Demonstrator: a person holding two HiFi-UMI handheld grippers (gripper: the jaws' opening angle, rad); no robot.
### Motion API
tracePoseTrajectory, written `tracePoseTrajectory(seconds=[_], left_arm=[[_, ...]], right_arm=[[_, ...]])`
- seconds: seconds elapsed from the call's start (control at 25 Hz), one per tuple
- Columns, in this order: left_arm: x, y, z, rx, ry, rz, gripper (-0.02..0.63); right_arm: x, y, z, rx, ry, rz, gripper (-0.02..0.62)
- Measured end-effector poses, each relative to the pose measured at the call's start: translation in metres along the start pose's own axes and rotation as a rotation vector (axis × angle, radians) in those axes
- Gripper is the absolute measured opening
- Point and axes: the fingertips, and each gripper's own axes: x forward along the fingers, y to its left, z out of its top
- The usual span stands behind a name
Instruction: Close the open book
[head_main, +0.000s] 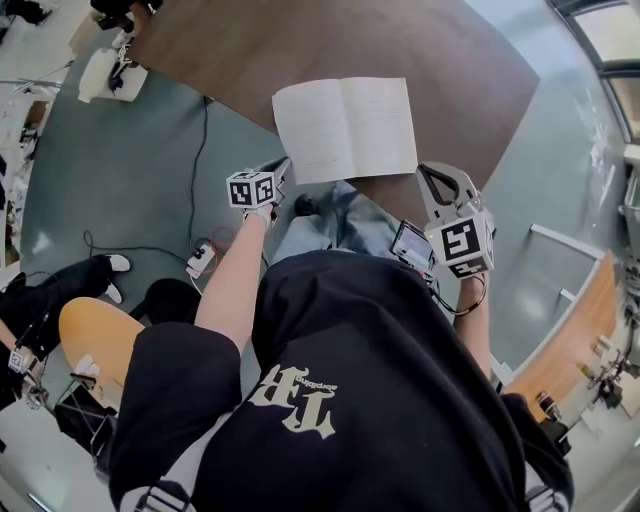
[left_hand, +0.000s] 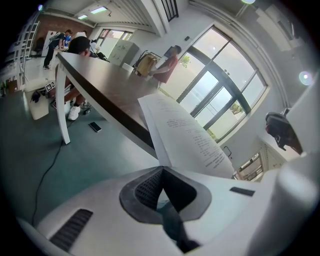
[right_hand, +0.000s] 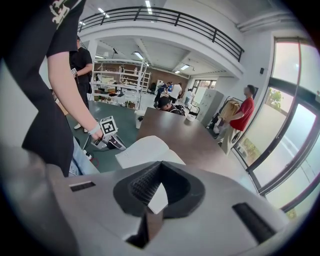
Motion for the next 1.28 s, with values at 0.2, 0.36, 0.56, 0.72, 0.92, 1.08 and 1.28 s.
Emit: tracePoseTrajectory(seconds=[0.2,0.36,0.56,0.72,0.92,1.08,1.28], left_arm=[[0.005,0.021,-0.010,-0.032,0.012,0.044,0.002],[0.003,0.028,-0.019,-0.077,0.011,0.041,0.002],[0.005,0.010,-0.008,-0.131,-0.059,-0.086,0.002],[0.004,0.009,0.002,-0.154,-0.114,-0.138,0.003],[0.022,0.035,-0.024,-0.140,-0.079,-0.109,0.002],[0.012,0.037,-0.033,-0.170,-0.018,-0.069,0.002],[0.016,0.034,-0.041,-0.187,-0.011,-0.107,0.003]], right_arm=[[0.008,-0.001,-0.002,-0.008,0.006,0.004,-0.012],[0.012,0.003,-0.002,-0.020,0.019,0.023,-0.012],[0.015,0.001,0.003,-0.037,0.019,0.020,-0.012],[0.021,0.002,0.005,-0.038,0.009,0.023,-0.012],[0.027,0.005,-0.016,-0.028,0.054,0.054,-0.012],[0.024,0.015,-0.009,-0.024,0.041,0.047,-0.012],[0.017,0.016,-0.019,-0.024,0.050,0.022,-0.012]])
